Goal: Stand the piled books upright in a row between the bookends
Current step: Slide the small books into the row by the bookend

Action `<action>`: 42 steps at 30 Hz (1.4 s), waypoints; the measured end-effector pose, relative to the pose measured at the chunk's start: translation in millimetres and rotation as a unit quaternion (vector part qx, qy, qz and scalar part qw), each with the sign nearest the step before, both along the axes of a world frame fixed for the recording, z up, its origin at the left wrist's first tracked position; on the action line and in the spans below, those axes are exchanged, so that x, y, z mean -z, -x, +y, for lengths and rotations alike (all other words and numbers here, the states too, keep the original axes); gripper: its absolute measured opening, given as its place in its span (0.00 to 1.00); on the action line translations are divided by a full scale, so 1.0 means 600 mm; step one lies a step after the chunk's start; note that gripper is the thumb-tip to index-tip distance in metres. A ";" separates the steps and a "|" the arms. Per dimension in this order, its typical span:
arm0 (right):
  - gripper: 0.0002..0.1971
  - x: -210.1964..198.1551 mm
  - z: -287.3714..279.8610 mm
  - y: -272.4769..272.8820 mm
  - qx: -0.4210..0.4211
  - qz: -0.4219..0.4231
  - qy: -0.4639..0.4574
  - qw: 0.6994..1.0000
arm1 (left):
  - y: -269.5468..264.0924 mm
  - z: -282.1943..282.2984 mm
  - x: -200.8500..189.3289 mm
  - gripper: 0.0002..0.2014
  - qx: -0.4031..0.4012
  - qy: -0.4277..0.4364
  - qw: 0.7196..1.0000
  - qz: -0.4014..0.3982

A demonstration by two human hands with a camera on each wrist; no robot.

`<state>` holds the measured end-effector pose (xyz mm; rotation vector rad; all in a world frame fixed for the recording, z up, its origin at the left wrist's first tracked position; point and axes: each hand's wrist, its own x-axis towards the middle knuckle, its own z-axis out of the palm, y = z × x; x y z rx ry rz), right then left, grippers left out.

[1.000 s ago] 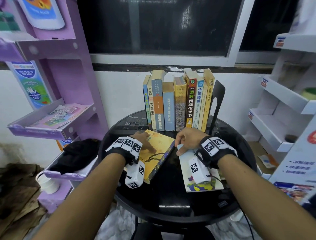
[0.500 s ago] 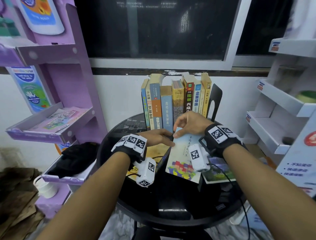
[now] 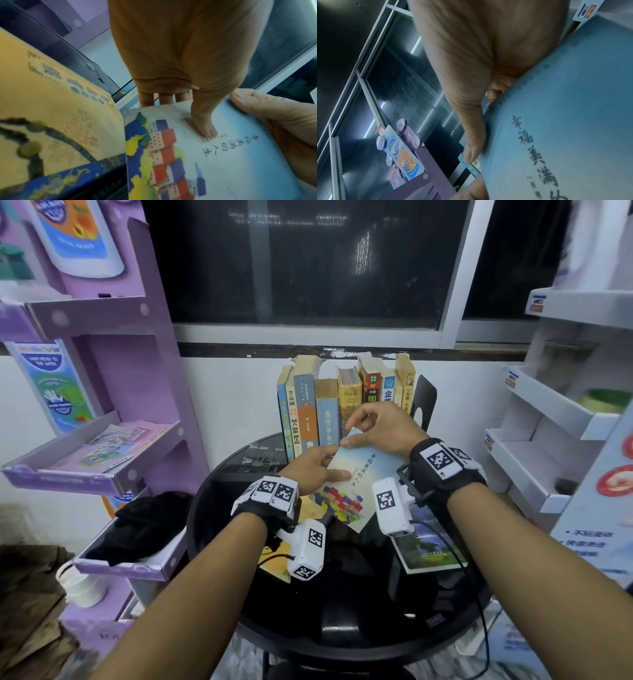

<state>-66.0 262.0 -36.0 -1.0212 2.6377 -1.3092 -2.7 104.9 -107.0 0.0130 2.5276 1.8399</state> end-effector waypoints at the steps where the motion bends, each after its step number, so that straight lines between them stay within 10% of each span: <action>1: 0.14 -0.004 0.002 0.000 -0.001 -0.002 0.004 1.000 | 0.001 0.000 -0.001 0.13 -0.005 -0.005 1.000 0.009; 12: 0.17 -0.023 0.048 -0.013 -0.075 -0.098 -0.033 0.992 | 0.016 -0.010 -0.011 0.21 -0.061 -0.142 0.985 0.073; 24: 0.16 -0.043 0.115 0.004 -0.001 -0.039 -0.049 0.998 | 0.069 0.061 -0.075 0.21 -0.116 -0.053 0.974 0.189; 34: 0.16 -0.045 0.178 0.040 0.079 -0.029 -0.110 0.990 | 0.131 0.115 -0.139 0.24 -0.115 0.308 0.880 0.343; 42: 0.18 -0.039 0.199 0.070 0.123 0.008 -0.123 0.985 | 0.198 0.129 -0.165 0.26 -0.105 0.497 0.807 0.303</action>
